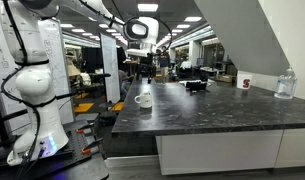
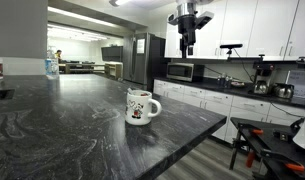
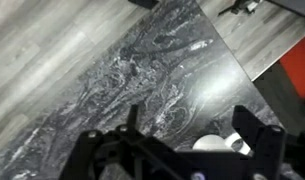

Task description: Move the cup to the right on the table

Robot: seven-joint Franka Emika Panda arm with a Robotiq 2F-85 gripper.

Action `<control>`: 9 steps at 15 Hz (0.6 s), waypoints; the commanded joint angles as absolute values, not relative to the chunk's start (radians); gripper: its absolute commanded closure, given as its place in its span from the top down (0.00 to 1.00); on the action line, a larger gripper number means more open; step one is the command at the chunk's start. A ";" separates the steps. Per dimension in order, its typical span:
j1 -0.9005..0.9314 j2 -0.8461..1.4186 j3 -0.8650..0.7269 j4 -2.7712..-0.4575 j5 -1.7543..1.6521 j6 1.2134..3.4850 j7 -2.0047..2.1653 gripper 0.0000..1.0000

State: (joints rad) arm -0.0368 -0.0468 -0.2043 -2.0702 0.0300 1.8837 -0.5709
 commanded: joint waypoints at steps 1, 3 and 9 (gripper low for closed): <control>-0.043 0.017 -0.143 -2.051 0.147 1.994 -0.598 1.00; -0.035 0.054 -0.099 -2.050 0.178 2.049 -0.593 1.00; -0.035 0.189 -0.014 -2.000 0.176 2.099 -0.592 1.00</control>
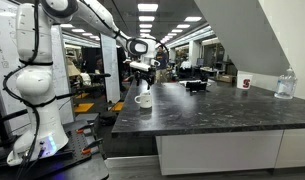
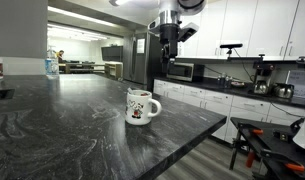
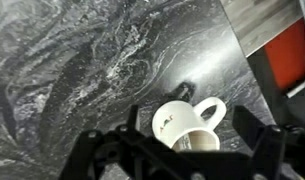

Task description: Move the cup to the right on the table

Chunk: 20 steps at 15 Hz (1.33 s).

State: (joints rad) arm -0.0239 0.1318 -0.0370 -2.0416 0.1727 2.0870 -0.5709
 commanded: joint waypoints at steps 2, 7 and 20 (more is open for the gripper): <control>-0.037 0.238 0.003 -1.981 0.161 2.116 -0.591 1.00; -0.048 0.359 0.029 -1.896 0.177 2.181 -0.527 1.00; -0.002 0.504 0.040 -1.800 0.041 2.270 -0.308 0.64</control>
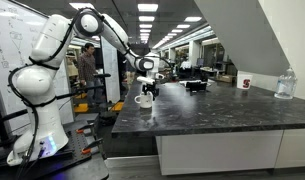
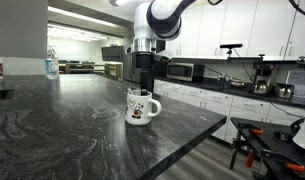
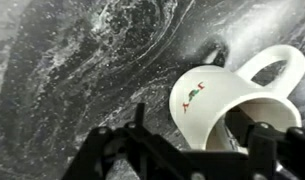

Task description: Move the cup to the right on the table

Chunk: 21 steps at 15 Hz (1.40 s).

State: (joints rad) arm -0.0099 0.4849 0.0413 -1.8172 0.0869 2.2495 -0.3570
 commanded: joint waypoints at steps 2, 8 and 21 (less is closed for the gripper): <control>-0.001 0.510 0.040 -1.799 0.017 2.276 -0.303 0.48; -0.002 0.501 0.045 -1.803 -0.015 2.273 -0.313 0.04; -0.074 0.414 -0.021 -1.745 -0.162 2.172 -0.418 0.02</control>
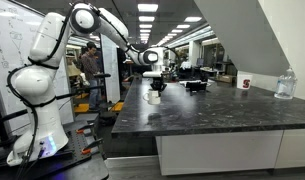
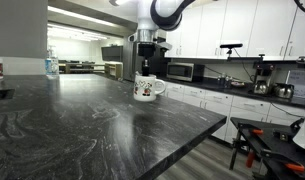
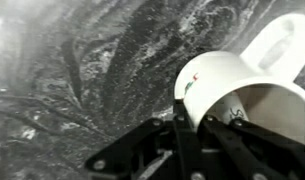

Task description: Move the cup to the right on the table

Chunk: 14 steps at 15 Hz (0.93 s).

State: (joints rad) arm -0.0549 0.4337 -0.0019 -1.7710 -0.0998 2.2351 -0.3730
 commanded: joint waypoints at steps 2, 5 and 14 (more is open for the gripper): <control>-0.115 0.412 -0.036 -1.731 -0.176 2.148 -0.476 0.02; -0.171 0.397 -0.052 -1.758 -0.163 2.158 -0.534 0.02; -0.228 0.340 -0.048 -1.941 -0.131 2.264 -0.567 0.02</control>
State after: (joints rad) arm -0.2136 0.3925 -0.0595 -1.8708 -0.1529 2.2231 -0.5291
